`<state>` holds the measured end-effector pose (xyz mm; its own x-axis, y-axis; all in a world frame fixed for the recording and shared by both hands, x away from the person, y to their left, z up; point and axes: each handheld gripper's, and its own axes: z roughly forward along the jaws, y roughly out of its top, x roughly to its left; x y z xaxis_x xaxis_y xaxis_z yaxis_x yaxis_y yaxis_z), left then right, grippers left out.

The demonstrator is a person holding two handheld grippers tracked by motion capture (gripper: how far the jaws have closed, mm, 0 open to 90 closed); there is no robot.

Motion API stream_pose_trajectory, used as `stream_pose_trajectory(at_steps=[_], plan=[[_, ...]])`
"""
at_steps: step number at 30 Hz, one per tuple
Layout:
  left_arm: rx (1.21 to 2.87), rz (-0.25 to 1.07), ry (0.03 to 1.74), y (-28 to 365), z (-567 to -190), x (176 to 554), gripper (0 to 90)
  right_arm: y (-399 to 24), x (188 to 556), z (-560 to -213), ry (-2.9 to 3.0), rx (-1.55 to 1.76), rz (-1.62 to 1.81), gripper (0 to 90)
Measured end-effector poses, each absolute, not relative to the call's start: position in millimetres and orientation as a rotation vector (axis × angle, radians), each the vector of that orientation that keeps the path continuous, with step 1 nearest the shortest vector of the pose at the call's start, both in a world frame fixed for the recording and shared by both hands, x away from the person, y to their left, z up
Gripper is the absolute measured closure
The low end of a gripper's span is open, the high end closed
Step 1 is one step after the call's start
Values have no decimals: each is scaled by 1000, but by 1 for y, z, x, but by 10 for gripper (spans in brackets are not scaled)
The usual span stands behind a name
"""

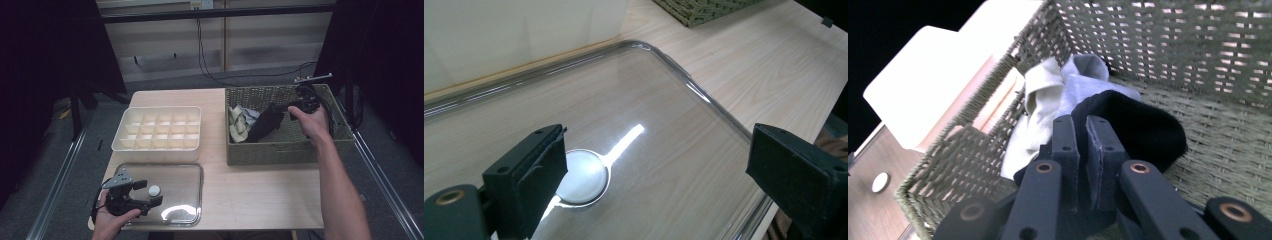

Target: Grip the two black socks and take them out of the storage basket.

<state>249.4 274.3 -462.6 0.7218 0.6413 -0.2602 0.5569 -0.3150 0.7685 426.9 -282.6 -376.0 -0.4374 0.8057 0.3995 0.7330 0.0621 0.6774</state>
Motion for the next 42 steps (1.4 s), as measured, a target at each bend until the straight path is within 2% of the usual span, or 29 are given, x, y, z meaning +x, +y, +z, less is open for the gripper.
stream_pose_trajectory(at_steps=[42], plan=[[2007,120,883,253,-451,269,99,-290,399,-304,2066,1425,1569,836]])
